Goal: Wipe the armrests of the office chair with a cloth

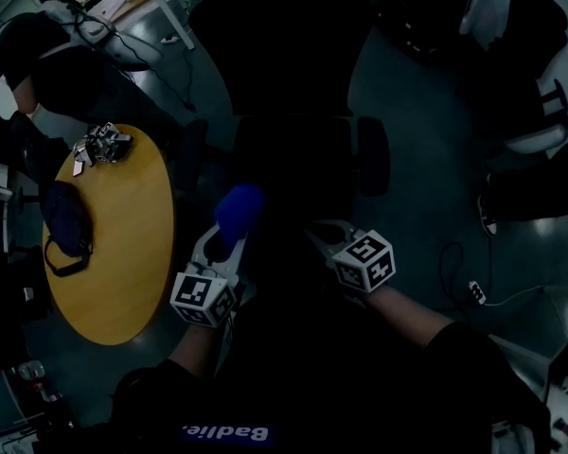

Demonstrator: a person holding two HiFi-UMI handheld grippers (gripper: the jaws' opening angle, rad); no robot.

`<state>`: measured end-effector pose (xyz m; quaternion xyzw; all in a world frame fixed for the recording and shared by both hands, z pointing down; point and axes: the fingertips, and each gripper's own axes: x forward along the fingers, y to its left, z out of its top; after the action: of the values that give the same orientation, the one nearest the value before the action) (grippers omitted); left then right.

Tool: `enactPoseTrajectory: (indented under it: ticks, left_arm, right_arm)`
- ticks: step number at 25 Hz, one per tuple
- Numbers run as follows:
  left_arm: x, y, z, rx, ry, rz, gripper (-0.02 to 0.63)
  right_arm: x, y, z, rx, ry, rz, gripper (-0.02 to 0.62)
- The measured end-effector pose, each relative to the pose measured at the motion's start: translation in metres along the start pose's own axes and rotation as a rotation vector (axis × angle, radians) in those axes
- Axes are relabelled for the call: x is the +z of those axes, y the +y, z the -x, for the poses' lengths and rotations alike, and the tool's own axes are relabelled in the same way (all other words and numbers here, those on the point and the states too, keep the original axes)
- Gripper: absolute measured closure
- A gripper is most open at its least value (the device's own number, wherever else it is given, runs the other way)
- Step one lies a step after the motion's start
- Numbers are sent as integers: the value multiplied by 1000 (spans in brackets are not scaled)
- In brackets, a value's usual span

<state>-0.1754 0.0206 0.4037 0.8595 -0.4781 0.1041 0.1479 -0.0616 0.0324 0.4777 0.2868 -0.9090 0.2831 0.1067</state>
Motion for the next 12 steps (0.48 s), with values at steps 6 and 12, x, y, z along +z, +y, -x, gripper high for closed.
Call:
enactPoseTrajectory:
  ticks: [6,12]
  left_arm:
    - [7,-50,17,-130,-24,28,477]
    - [2,-46,40,-226,-55,30,477]
  right_arm:
    - [18,24,27,-14,-56,24,591]
    - [17,57,28,-83,-72,18,591]
